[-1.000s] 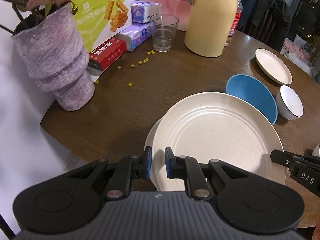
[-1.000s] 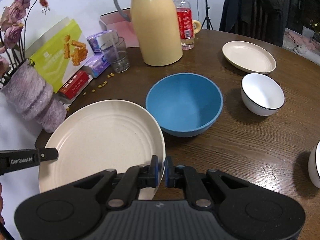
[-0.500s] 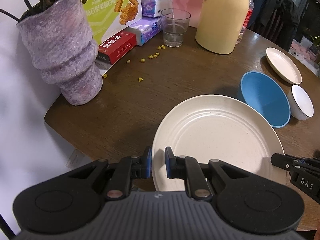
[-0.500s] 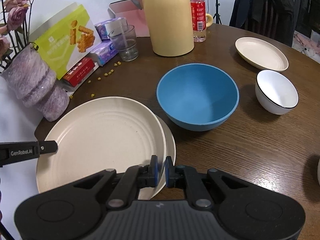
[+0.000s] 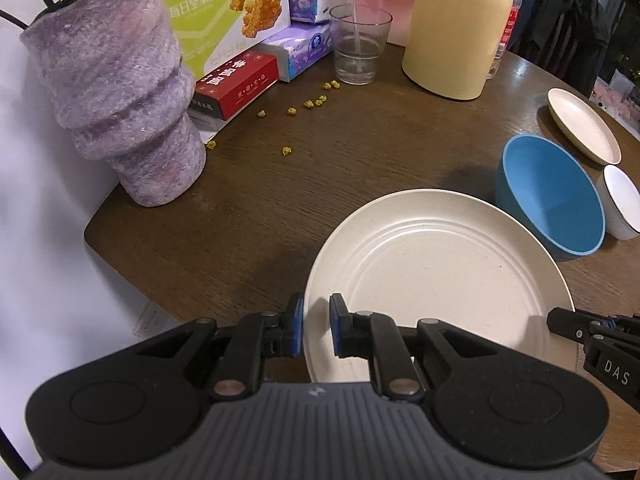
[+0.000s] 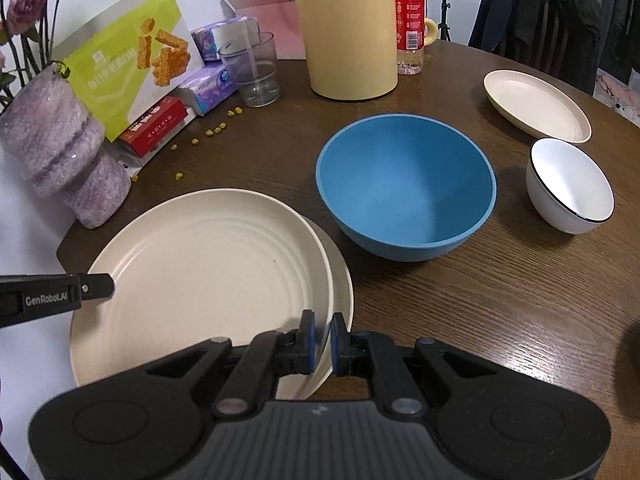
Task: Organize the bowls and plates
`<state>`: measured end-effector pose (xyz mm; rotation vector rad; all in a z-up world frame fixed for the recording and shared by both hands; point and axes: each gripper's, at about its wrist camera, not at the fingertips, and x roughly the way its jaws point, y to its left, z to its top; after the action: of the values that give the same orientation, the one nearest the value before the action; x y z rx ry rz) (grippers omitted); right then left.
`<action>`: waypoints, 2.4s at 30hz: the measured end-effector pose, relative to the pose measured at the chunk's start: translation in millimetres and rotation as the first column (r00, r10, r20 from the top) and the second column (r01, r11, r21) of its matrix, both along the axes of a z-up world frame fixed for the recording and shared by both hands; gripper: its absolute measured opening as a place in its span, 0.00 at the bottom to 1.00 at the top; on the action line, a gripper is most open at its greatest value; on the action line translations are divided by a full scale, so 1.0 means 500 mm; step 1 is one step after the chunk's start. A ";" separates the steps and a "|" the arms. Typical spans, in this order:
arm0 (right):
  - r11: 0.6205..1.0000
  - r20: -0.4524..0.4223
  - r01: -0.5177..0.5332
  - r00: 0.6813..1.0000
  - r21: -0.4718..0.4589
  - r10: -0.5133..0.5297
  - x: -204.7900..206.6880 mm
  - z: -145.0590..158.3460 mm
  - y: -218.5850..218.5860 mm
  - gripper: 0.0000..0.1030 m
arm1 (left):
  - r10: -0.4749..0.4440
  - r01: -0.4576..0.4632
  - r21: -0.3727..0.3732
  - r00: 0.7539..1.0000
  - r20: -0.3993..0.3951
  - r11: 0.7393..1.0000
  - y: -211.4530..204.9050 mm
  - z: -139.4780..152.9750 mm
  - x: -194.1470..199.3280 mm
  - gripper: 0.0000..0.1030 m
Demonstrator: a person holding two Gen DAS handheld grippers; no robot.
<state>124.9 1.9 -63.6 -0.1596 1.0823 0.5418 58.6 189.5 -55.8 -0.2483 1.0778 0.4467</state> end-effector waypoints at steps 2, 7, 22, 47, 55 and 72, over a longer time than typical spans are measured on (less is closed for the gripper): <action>1.000 -0.001 -0.002 1.000 -0.006 0.002 0.004 -0.007 0.003 0.08 | 0.000 0.000 0.003 1.000 -0.004 1.000 0.001 -0.008 0.006 0.14; 1.000 -0.005 -0.006 1.000 -0.021 0.006 0.013 -0.025 0.011 0.08 | -0.002 0.003 0.010 1.000 -0.012 1.000 0.004 -0.025 0.020 0.14; 0.998 -0.012 -0.017 1.000 -0.060 0.016 0.037 -0.060 0.025 0.08 | -0.025 0.026 0.027 0.999 -0.027 0.999 0.007 -0.059 0.058 0.14; 0.994 0.010 -0.039 0.999 -0.100 0.040 0.031 -0.073 0.032 0.09 | -0.056 0.058 0.041 0.997 -0.056 0.997 0.000 -0.085 0.064 0.14; 0.992 0.023 -0.048 0.998 -0.118 0.051 0.028 -0.075 0.038 0.09 | -0.057 0.060 0.050 0.997 -0.058 0.997 -0.005 -0.092 0.065 0.14; 0.985 0.050 -0.062 0.996 -0.158 0.071 0.019 -0.088 0.049 0.10 | -0.059 0.062 0.076 0.997 -0.047 0.995 -0.010 -0.098 0.065 0.14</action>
<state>134.2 26.2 -107.8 -0.3473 1.0678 0.5089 90.9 184.4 -104.9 -0.1370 1.1061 0.4406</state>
